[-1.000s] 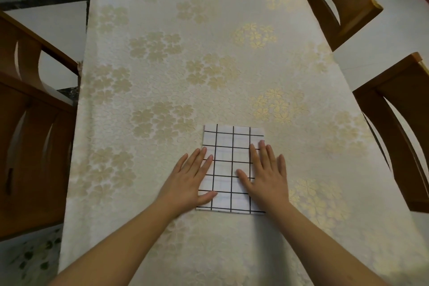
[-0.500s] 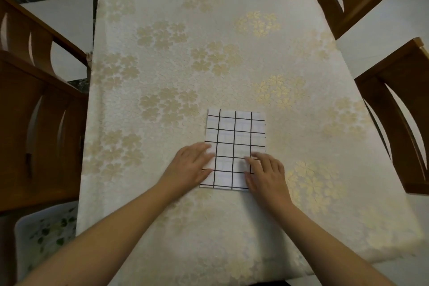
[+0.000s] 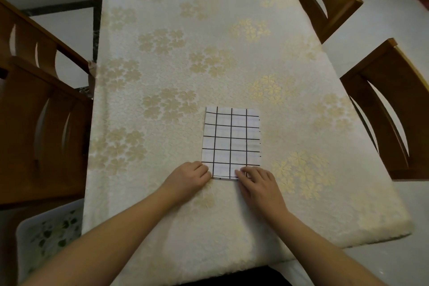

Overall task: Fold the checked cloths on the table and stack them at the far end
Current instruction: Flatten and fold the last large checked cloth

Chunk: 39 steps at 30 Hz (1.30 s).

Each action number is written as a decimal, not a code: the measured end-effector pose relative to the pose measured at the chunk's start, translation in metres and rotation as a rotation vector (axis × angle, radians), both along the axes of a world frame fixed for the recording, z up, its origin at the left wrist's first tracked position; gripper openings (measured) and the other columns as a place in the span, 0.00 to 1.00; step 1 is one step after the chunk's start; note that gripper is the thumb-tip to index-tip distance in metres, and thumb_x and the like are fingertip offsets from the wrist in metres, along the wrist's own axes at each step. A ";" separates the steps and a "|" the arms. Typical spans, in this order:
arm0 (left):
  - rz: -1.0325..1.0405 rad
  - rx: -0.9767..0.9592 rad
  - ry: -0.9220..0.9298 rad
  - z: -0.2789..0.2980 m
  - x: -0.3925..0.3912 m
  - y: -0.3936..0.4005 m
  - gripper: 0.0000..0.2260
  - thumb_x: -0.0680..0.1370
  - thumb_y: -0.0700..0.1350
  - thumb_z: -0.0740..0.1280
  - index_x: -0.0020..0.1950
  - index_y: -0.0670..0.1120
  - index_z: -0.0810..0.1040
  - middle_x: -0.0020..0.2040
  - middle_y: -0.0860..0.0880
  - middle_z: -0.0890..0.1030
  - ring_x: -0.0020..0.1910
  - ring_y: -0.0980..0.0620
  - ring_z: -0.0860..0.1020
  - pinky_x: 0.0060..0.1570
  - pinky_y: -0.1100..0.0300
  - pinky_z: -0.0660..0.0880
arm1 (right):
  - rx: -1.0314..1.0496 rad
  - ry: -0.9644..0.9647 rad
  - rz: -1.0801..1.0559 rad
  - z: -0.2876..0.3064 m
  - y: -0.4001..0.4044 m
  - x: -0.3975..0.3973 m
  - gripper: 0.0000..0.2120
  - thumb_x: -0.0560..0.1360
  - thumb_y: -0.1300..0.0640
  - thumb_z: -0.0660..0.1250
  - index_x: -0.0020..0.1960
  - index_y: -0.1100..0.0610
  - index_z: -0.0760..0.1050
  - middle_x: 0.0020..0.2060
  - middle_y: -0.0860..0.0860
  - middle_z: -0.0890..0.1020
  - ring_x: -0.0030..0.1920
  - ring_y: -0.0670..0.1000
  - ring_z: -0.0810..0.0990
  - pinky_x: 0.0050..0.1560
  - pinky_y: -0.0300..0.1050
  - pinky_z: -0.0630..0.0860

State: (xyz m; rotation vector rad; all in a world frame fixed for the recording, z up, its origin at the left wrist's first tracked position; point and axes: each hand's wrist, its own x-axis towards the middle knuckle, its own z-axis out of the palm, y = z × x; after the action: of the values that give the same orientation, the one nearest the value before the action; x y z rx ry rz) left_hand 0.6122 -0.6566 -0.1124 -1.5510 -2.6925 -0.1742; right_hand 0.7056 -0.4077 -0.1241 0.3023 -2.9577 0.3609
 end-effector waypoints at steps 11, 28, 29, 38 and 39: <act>0.198 0.179 -0.122 0.024 0.031 0.006 0.03 0.73 0.42 0.64 0.42 0.45 0.77 0.42 0.48 0.79 0.41 0.48 0.76 0.31 0.55 0.73 | 0.039 -0.066 -0.026 0.021 -0.013 0.019 0.17 0.68 0.57 0.73 0.57 0.53 0.78 0.50 0.50 0.81 0.50 0.54 0.79 0.57 0.48 0.68; 0.313 0.450 -0.227 0.065 0.046 -0.016 0.07 0.77 0.48 0.65 0.45 0.47 0.80 0.43 0.53 0.80 0.44 0.55 0.76 0.41 0.64 0.73 | -0.125 0.071 -0.077 0.075 -0.009 0.019 0.08 0.69 0.59 0.78 0.47 0.53 0.82 0.40 0.47 0.84 0.41 0.52 0.81 0.45 0.47 0.74; 0.348 0.459 -0.271 0.068 0.041 -0.013 0.08 0.77 0.49 0.64 0.46 0.48 0.81 0.43 0.54 0.81 0.45 0.56 0.76 0.42 0.65 0.73 | -0.141 0.049 -0.101 0.078 -0.007 0.012 0.08 0.69 0.59 0.77 0.46 0.53 0.82 0.39 0.47 0.83 0.40 0.52 0.81 0.44 0.47 0.74; 0.530 0.453 -0.564 0.082 -0.027 0.009 0.04 0.78 0.44 0.68 0.51 0.49 0.82 0.44 0.56 0.81 0.44 0.60 0.77 0.44 0.67 0.73 | -0.129 -0.049 -0.173 0.085 0.005 -0.055 0.04 0.75 0.56 0.71 0.49 0.53 0.83 0.43 0.49 0.84 0.43 0.56 0.80 0.48 0.50 0.71; 0.549 0.435 -0.587 0.081 -0.034 0.011 0.04 0.79 0.44 0.67 0.51 0.49 0.82 0.44 0.56 0.81 0.44 0.60 0.77 0.44 0.67 0.73 | -0.139 -0.068 -0.179 0.085 0.006 -0.062 0.04 0.76 0.56 0.71 0.50 0.53 0.83 0.43 0.49 0.84 0.44 0.56 0.80 0.49 0.50 0.71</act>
State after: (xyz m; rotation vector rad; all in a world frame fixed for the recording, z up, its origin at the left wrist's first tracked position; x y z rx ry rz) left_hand 0.5783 -0.6461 -0.0313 -0.6735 -3.0529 -1.2505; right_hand 0.6439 -0.4017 -0.0393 0.0094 -2.9752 0.5588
